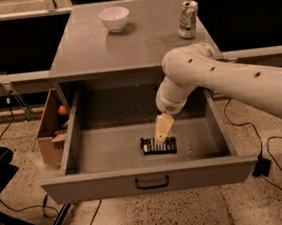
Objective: Pick rxbar chocolate from top drawer and place on counter
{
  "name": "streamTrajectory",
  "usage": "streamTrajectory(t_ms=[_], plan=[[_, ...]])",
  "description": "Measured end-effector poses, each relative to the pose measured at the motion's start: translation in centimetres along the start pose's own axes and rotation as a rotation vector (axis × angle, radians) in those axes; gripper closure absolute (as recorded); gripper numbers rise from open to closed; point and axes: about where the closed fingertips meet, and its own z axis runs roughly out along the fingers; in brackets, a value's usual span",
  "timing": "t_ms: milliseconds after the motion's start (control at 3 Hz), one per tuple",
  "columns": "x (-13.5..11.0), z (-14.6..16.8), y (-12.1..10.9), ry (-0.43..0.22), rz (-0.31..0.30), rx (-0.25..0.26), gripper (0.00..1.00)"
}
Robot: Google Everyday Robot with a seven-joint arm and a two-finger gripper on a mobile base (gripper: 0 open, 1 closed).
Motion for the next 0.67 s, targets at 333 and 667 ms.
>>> streamTrajectory(t_ms=[333, 667], plan=[[1.2, 3.8, 0.7, 0.029, 0.022, -0.048, 0.00], [2.3, 5.4, 2.0, 0.050, 0.036, -0.077, 0.00]])
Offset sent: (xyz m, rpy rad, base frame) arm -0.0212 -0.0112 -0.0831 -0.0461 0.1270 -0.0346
